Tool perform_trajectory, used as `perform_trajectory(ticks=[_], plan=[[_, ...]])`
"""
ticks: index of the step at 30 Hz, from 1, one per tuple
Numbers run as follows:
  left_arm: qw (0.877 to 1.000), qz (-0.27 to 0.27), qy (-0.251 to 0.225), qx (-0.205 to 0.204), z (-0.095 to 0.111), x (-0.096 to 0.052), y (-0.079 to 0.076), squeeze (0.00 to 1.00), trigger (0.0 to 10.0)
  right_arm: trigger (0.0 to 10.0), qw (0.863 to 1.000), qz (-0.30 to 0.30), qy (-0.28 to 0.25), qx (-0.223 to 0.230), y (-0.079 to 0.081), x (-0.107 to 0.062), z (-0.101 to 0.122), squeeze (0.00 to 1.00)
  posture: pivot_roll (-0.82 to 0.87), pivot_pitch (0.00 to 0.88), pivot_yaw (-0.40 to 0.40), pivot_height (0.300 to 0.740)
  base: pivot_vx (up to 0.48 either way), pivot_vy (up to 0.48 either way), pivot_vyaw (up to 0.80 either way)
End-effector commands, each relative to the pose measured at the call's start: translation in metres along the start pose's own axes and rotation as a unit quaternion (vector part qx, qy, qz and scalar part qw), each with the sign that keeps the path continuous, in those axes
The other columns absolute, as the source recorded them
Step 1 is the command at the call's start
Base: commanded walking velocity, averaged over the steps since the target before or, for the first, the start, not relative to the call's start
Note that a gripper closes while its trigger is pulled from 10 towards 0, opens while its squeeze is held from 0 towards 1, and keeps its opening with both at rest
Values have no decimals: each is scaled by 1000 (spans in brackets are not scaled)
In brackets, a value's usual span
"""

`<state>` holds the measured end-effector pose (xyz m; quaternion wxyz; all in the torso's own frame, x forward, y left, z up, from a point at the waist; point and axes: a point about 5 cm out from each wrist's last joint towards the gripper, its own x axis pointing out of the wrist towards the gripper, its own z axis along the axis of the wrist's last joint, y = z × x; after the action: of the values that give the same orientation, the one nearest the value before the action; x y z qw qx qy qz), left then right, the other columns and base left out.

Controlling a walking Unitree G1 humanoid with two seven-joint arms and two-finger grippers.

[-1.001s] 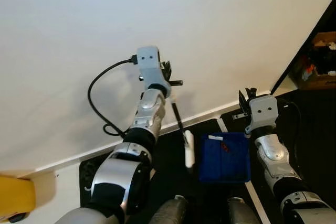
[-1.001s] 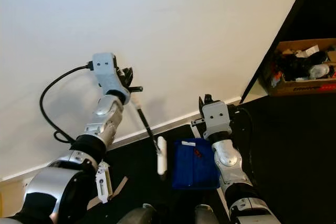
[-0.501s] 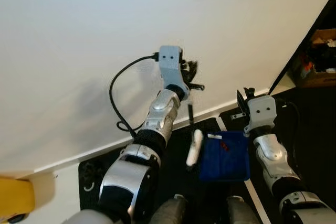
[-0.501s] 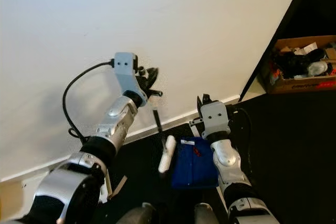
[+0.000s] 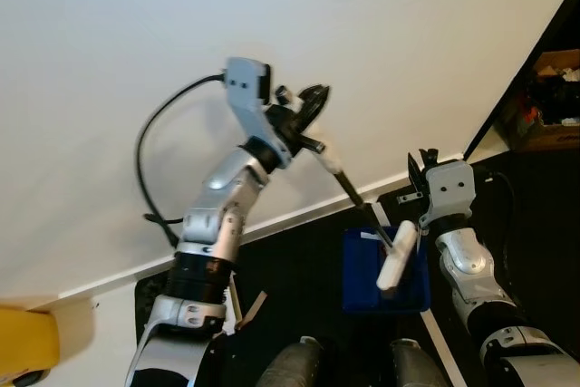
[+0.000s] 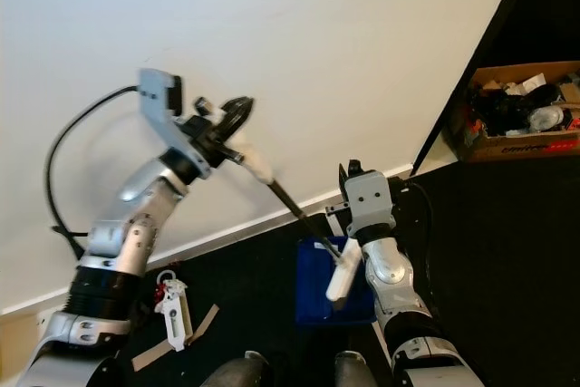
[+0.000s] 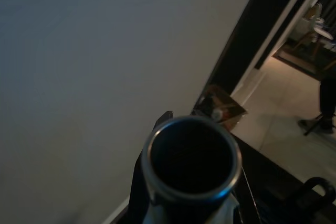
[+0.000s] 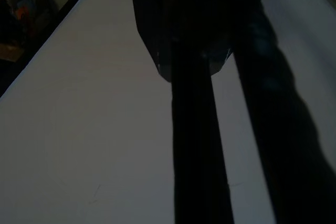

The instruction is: Sweep floor

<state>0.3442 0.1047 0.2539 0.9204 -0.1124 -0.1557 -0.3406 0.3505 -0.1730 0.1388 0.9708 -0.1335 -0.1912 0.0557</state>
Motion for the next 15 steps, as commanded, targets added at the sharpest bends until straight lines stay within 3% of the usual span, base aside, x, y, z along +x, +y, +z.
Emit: perform_trajectory(ticks=[1, 4, 8, 9, 10, 14, 15], plan=[[999, 32, 2, 41, 10, -16, 14, 0, 10000, 10000, 1000, 5, 17, 11, 7, -8, -8, 0, 87, 327, 165, 740, 0, 0, 0], [988, 112, 42, 96, 13, -56, 32, 0, 10000, 10000, 999, -2, -11, 32, 10, -9, -1, 0, 90, 288, 151, 740, 0, 0, 0], [981, 154, 55, 101, 11, -73, 38, 0, 10000, 10000, 999, 0, -20, 40, 14, -12, 0, 0, 88, 271, 145, 740, 0, 0, 0], [972, 204, 64, 98, 11, -87, 44, 0, 10000, 10000, 998, 0, -28, 48, 17, -16, 1, 0, 76, 246, 133, 740, 0, 0, 0], [968, 223, 67, 95, 10, -91, 46, 0, 10000, 10000, 998, -1, -30, 51, 17, -18, 2, 0, 76, 246, 133, 740, 0, 0, 0], [961, 251, 73, 95, 8, -99, 49, 0, 10000, 10000, 998, -8, -35, 60, 17, -20, 3, 0, 67, 229, 126, 740, 0, 0, 0], [950, 284, 86, 96, 4, -107, 53, 0, 10000, 10000, 997, -13, -42, 69, 17, -25, 5, 0, 50, 207, 120, 740, 0, 0, 0]])
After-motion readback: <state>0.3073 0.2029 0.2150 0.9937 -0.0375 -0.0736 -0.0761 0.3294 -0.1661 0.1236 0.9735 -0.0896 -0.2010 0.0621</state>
